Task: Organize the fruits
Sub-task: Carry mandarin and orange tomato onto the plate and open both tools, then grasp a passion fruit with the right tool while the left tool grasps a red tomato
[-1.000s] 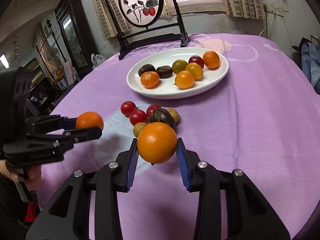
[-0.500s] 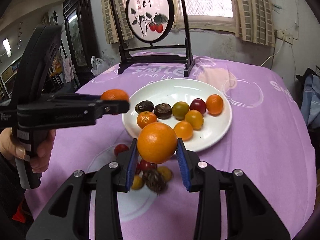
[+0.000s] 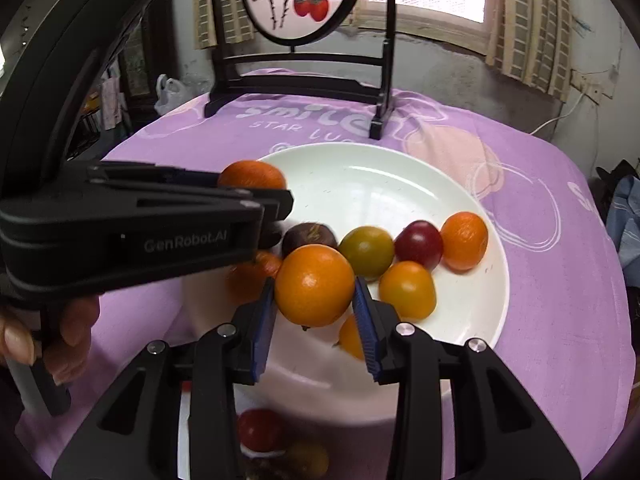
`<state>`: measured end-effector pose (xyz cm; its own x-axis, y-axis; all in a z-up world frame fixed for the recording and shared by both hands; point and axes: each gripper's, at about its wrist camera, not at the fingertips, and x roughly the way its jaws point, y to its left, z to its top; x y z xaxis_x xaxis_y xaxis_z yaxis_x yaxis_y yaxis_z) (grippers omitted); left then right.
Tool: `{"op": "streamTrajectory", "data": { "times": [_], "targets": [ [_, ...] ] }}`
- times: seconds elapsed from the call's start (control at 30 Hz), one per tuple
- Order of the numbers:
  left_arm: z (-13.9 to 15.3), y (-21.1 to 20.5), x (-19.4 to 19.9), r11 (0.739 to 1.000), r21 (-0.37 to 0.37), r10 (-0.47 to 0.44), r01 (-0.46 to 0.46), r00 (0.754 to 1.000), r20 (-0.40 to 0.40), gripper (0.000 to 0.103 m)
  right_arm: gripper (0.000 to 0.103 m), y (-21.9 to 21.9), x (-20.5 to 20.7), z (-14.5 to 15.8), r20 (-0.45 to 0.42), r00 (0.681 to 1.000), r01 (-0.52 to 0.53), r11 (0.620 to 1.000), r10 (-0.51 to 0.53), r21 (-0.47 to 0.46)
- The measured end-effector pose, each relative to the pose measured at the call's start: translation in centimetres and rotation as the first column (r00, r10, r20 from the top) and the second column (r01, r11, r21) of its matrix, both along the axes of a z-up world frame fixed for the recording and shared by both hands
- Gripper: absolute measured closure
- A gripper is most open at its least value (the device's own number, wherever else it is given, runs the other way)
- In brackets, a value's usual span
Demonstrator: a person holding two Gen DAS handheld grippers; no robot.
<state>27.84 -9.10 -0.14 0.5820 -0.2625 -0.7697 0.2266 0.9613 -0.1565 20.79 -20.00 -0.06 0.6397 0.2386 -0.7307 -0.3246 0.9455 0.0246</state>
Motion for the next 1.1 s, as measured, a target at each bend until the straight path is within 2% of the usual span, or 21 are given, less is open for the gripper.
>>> {"op": "streamTrajectory", "data": {
  "times": [0.03,0.1,0.17,0.43,0.73,0.93,1.1],
  "targets": [
    [-0.1,0.0,0.0,1.000,-0.008,0.008,-0.008,1.000,0.011,0.052,0.062,-0.1,0.2,-0.1,0.003,1.000,0.016,1.000,-0.016,-0.002],
    [0.4,0.1,-0.4,0.999,-0.012,0.036,-0.035,0.997,0.062,0.023,0.060,-0.6,0.3,-0.1,0.020,0.998,0.056,0.998,-0.056,0.005],
    [0.9,0.1,-1.0,0.999,-0.013,0.049,-0.048,0.994,0.097,0.015,0.058,-1.2,-0.1,0.1,0.030,0.997,0.064,0.997,-0.065,0.042],
    [2.2,1.3,-4.9,1.000,-0.014,0.027,-0.026,0.994,0.109,0.015,0.058,-3.3,-4.7,1.4,0.024,0.998,0.052,0.995,-0.054,0.085],
    [0.5,3.7,-11.7,0.999,-0.013,0.049,-0.048,0.996,0.069,0.015,0.058,-5.2,-10.7,1.0,0.004,0.997,0.075,0.996,-0.075,0.045],
    [-0.9,4.5,-14.4,0.999,-0.004,0.041,-0.041,0.997,0.061,0.015,0.058,-5.4,-13.4,-0.4,-0.034,0.998,0.063,0.998,-0.062,0.028],
    [-2.7,4.6,-16.0,0.998,0.055,-0.011,0.006,0.996,0.090,0.015,0.058,-3.8,-14.0,-2.9,-0.092,0.995,0.023,0.998,-0.028,-0.053]
  ]
}}
